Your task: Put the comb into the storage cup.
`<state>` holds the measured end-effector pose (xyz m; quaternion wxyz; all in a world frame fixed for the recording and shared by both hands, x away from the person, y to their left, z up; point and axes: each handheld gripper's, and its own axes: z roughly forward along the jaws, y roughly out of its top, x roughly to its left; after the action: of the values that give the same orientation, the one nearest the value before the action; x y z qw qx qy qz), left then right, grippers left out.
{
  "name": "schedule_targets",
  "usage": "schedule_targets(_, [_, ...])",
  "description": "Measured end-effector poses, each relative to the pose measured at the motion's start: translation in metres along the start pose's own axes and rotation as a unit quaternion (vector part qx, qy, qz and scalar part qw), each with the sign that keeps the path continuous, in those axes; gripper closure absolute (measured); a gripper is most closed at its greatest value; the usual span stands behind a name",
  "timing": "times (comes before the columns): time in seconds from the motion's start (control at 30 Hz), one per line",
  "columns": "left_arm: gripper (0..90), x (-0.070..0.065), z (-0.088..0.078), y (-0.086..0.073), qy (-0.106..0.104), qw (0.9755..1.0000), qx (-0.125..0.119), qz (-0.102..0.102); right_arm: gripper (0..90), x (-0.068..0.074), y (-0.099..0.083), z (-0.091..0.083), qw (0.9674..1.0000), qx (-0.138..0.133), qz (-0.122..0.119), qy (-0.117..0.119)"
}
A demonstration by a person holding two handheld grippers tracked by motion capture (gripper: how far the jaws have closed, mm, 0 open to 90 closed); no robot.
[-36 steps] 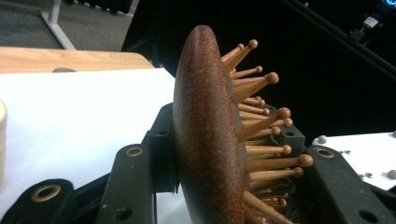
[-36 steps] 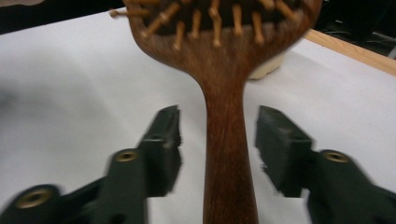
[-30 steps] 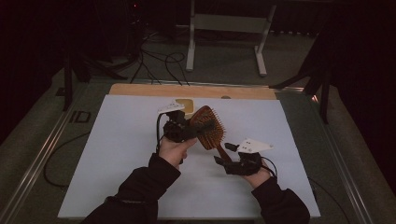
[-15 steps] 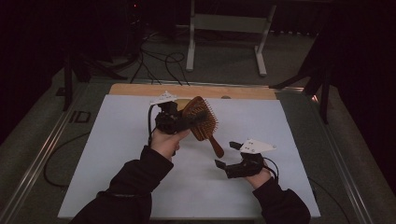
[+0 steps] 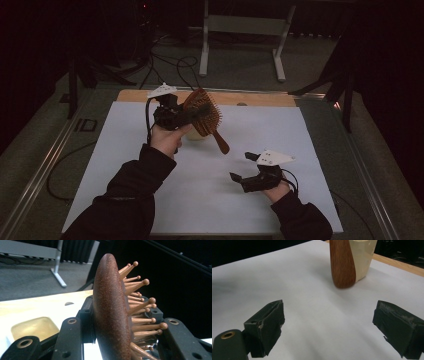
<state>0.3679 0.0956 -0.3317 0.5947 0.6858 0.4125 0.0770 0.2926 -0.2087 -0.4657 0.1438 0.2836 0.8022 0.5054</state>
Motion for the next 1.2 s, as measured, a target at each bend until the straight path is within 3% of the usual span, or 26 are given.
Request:
schedule_targets(0.6, [56.7, 0.021, -0.011, 0.036, 0.041, 0.9989, -0.020, 0.006, 9.6, -0.001, 0.000, 0.000, 1.0000, 0.001, -0.005, 0.004])
schedule_targets(1.2, [56.7, 0.043, -0.006, 0.070, 0.093, 0.9949, -0.039, 0.002, 9.6, 0.000, 0.000, 0.000, 1.0000, -0.002, -0.001, 0.010])
